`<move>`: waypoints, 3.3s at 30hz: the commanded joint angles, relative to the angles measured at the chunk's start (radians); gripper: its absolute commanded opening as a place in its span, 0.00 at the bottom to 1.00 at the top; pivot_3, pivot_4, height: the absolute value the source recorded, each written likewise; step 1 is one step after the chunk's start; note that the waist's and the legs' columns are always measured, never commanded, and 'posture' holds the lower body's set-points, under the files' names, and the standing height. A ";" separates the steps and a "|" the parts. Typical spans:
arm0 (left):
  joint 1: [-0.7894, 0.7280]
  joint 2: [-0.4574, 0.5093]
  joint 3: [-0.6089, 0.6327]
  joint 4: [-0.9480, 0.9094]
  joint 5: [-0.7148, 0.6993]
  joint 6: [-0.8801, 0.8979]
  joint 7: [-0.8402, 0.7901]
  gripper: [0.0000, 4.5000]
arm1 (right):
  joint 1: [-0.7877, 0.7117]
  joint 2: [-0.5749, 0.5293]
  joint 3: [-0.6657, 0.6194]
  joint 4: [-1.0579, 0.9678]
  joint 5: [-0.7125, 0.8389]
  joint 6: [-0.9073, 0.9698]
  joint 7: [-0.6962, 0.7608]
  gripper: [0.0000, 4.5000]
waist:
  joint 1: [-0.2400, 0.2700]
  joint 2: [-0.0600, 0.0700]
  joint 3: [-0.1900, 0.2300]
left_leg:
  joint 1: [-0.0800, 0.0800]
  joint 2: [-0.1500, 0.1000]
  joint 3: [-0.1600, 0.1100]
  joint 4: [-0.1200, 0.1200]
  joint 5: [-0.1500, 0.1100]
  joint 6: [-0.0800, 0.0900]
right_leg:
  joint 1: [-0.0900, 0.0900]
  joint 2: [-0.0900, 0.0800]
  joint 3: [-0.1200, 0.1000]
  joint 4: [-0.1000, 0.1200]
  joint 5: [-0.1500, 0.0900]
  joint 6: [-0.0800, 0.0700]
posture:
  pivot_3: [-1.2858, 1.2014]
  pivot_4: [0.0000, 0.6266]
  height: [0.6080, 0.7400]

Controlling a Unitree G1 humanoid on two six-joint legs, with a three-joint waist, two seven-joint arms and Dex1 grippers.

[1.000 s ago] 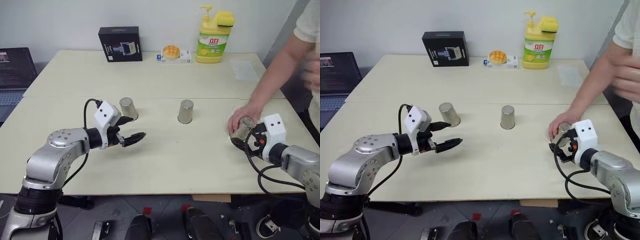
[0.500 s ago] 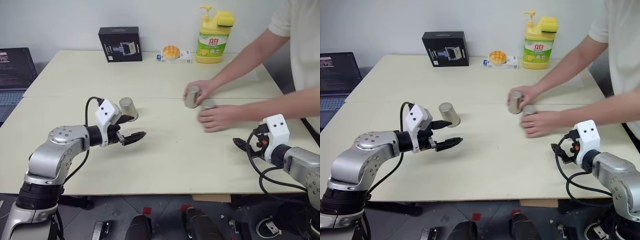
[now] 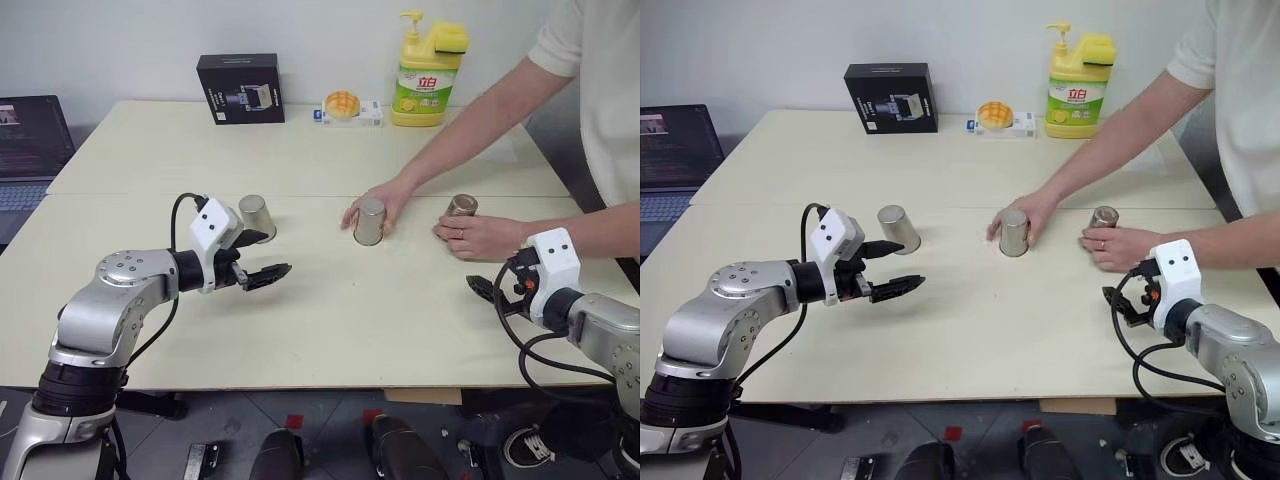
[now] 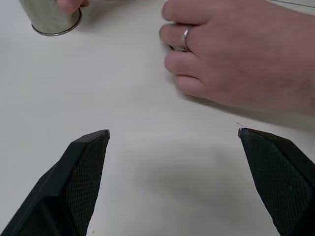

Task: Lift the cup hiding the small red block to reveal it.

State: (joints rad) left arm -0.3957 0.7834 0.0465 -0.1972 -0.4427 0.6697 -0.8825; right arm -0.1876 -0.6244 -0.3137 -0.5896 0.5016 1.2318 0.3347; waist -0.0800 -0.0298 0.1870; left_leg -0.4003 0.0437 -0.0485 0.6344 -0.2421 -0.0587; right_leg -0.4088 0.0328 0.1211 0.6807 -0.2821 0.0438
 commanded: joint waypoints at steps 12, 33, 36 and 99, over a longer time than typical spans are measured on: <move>-0.113 -0.397 -0.157 0.185 0.198 -0.296 0.254 1.00 | 0.024 -0.023 -0.055 -0.167 0.159 -0.143 0.147 0.99 | 0.031 0.000 0.000 | -0.001 -0.001 -0.003 0.009 0.000 0.000 | 0.004 0.000 -0.002 0.000 0.002 0.003 | 0.52 0.24 1.00; -0.572 -0.767 -0.153 1.181 0.363 -0.862 0.306 1.00 | 0.178 0.002 -0.127 -0.410 0.357 -0.159 -0.029 0.99 | 0.047 0.000 -0.001 | -0.002 -0.004 -0.001 0.011 0.000 0.001 | 0.004 -0.001 0.002 -0.001 0.005 0.008 | 0.52 0.24 1.00; -0.594 -0.773 -0.138 1.229 0.365 -0.895 0.299 0.91 | 0.186 0.003 -0.123 -0.420 0.370 -0.164 -0.061 1.00 | 0.047 0.000 -0.001 | -0.002 -0.004 -0.001 0.011 0.000 0.001 | 0.004 -0.001 0.003 -0.001 0.005 0.008 | 0.52 0.24 1.00; -0.669 -0.842 -0.099 1.354 0.460 -0.881 0.412 1.00 | 0.254 -0.077 -0.070 -0.438 0.532 -0.251 -0.316 1.00 | 0.047 0.000 -0.001 | -0.002 -0.004 -0.001 0.011 0.000 0.001 | 0.004 -0.001 0.003 -0.001 0.005 0.008 | 0.52 0.24 1.00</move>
State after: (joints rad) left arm -1.0173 -0.0451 -0.0545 1.1452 0.0068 -0.1858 -0.4924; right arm 0.0605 -0.6949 -0.3707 -0.9736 1.0124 1.0097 0.0366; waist -0.0334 -0.0299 0.1857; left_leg -0.4023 0.0393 -0.0494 0.6453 -0.2418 -0.0578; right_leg -0.4043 0.0323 0.1236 0.6796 -0.2769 0.0520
